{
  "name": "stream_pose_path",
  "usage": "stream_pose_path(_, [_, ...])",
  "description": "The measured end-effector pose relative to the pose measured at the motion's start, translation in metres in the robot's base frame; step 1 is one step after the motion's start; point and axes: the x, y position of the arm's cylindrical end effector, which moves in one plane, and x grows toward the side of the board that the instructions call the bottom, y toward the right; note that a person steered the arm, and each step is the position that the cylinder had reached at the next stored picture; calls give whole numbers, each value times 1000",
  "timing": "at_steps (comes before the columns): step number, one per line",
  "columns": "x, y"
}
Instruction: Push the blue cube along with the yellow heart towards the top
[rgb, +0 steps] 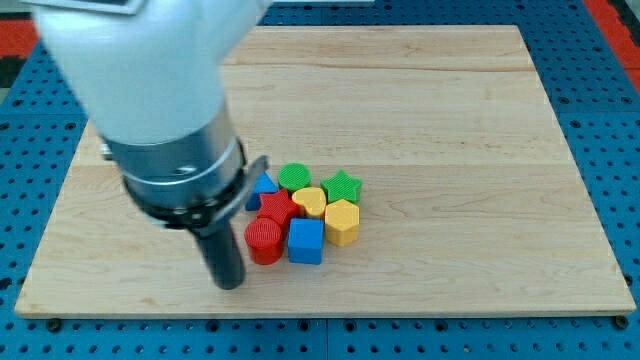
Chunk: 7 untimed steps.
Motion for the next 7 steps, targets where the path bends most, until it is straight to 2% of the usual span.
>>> stream_pose_path(1, [-1, 50])
stream_pose_path(2, [-23, 54])
stream_pose_path(7, [-205, 101])
